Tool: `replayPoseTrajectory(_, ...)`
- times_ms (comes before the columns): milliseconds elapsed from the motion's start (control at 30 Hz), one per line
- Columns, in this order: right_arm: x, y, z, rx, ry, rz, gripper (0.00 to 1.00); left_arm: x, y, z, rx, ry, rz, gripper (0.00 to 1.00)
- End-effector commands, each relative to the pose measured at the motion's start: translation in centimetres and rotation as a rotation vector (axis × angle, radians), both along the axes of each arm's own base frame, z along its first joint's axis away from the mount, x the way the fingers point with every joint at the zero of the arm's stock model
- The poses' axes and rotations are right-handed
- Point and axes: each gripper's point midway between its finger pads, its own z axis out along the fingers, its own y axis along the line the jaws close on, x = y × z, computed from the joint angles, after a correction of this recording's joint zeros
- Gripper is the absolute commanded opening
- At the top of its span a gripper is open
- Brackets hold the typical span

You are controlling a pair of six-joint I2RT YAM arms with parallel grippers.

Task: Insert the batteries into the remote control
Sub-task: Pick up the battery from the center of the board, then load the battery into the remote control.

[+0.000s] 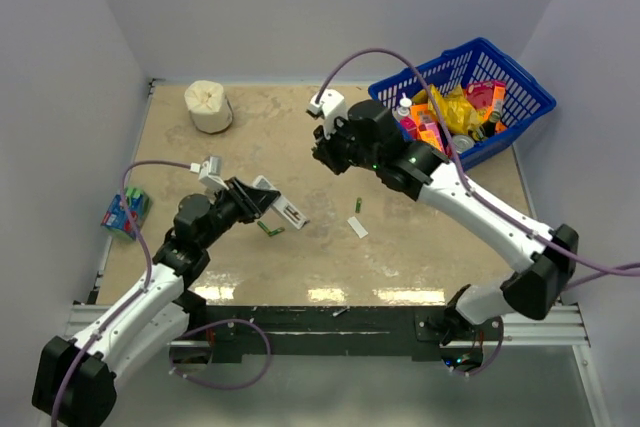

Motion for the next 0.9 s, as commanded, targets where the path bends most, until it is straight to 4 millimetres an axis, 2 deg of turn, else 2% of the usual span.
replayPoseTrajectory(0,-3.3,2.5,2.7,0.159,-0.072,0.119,0.0,-0.2,-1.6,5.6,-0.241,-0.174,-0.078,0.0)
replayPoseTrajectory(33,-4.2,2.4,4.0,0.198,-0.097,0.138,0.0,-0.2,-1.7,5.8,-0.254,-0.186,-0.085,0.0)
replayPoseTrajectory(67,-4.8,2.7,4.5,0.228,-0.108,0.163,0.0,-0.2,-2.0,6.5,-0.271,-0.216,-0.103,0.0)
replayPoseTrajectory(133,-6.3,3.0,4.2,0.245,-0.1,0.195,0.0,-0.4,-2.1,7.6,-0.298,-0.262,-0.116,0.0)
replayPoseTrajectory(167,-6.9,2.9,5.1,0.272,-0.121,0.21,0.0,-0.3,-2.2,7.8,-0.304,-0.268,-0.121,0.0)
replayPoseTrajectory(233,-7.8,2.9,4.4,0.275,-0.12,0.228,0.0,-0.5,-2.1,8.8,-0.324,-0.311,-0.128,0.0)
replayPoseTrajectory(267,-8.3,2.8,5.1,0.297,-0.141,0.237,0.0,-0.5,-2.2,9.0,-0.328,-0.32,-0.132,0.0)
replayPoseTrajectory(300,-8.4,2.6,4.5,0.29,-0.135,0.237,0.0,-0.6,-2.2,9.3,-0.336,-0.33,-0.139,0.0)
replayPoseTrajectory(433,-8.7,2.4,4.0,0.285,-0.136,0.24,0.0,-1.1,-2.4,10.7,-0.36,-0.381,-0.167,0.0)
replayPoseTrajectory(867,-9.1,3.7,3.9,0.313,-0.131,0.287,0.0,-1.6,-2.5,12.8,-0.402,-0.426,-0.191,0.0)
